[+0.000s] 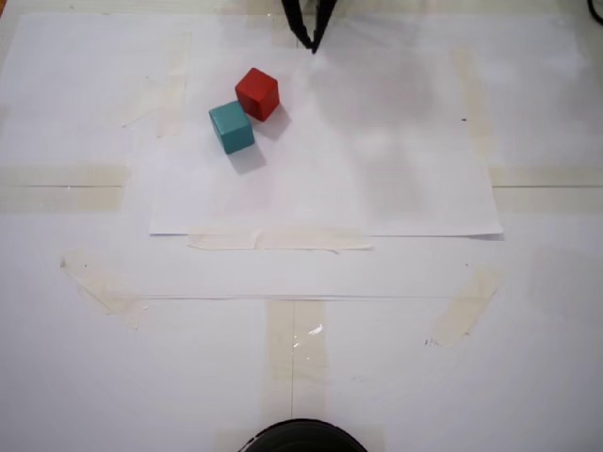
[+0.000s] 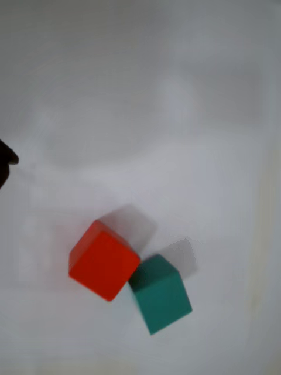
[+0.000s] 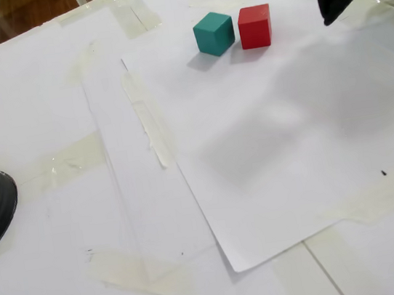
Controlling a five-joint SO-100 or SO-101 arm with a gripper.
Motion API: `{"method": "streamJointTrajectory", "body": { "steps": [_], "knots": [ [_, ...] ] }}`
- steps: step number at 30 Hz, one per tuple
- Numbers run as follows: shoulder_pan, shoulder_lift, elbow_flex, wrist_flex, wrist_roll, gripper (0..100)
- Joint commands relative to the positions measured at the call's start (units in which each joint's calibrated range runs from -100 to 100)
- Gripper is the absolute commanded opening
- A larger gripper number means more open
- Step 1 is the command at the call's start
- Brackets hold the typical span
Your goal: Put the red cube on the top of the blue cube.
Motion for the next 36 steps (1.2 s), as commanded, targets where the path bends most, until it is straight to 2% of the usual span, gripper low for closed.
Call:
{"method": "streamJointTrajectory", "body": {
  "steps": [1, 12, 18, 24, 36],
  "knots": [
    [2.4, 9.5, -15.4, 5.1, -1.4, 0],
    [3.6, 40.9, -46.4, 16.1, -3.1, 0],
    [3.0, 50.4, -60.5, 22.7, -4.2, 0],
    [1.5, 53.5, -66.8, 26.8, -7.7, 0],
    [-0.7, 60.2, -69.7, 27.3, -15.3, 0]
  ]
}}
